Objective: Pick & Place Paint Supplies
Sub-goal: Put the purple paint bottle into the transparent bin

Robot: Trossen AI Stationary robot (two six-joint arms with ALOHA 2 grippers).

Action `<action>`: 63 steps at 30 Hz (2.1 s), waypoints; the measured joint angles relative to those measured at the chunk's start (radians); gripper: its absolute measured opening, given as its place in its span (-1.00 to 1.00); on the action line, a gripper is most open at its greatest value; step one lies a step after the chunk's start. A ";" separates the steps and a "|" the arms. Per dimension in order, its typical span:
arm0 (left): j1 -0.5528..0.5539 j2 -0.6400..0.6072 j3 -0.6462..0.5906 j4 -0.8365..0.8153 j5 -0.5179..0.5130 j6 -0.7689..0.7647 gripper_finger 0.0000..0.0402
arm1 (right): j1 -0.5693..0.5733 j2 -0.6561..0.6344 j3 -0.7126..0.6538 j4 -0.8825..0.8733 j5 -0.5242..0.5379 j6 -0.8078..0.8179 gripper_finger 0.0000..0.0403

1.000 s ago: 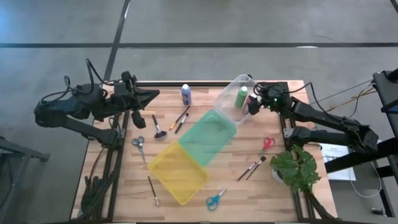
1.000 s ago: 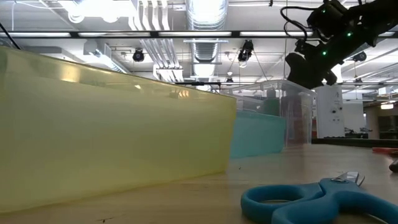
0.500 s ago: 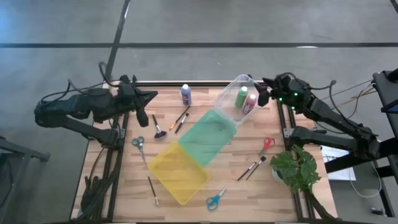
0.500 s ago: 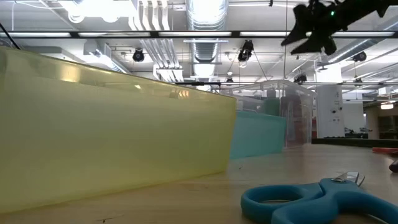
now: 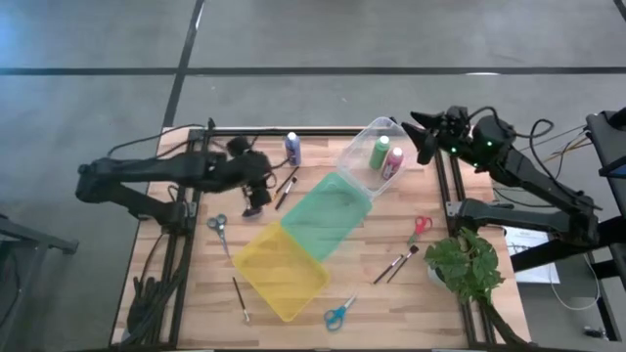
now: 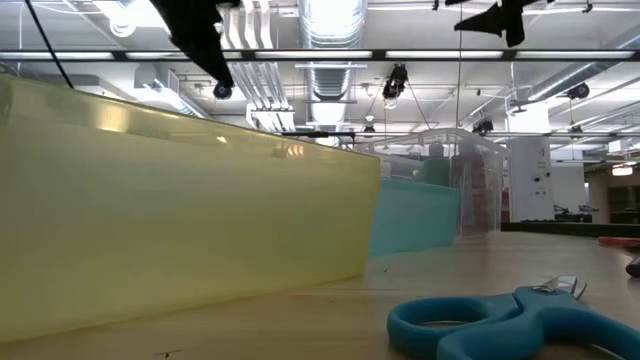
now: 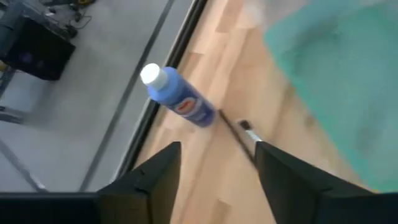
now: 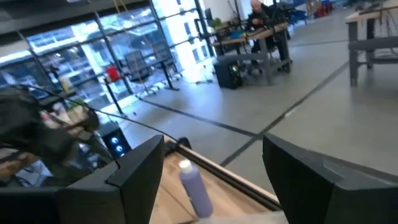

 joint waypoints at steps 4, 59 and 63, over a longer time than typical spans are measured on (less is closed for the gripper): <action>0.150 0.014 -0.051 0.207 0.173 0.125 0.19 | 0.019 0.009 0.032 -0.002 0.000 -0.002 0.31; 0.594 0.422 0.117 0.346 0.723 0.347 0.19 | 0.023 0.013 0.052 -0.008 -0.011 -0.066 0.31; 0.594 0.422 0.091 0.367 0.728 0.331 0.19 | 0.023 0.013 0.052 -0.011 -0.011 -0.066 0.31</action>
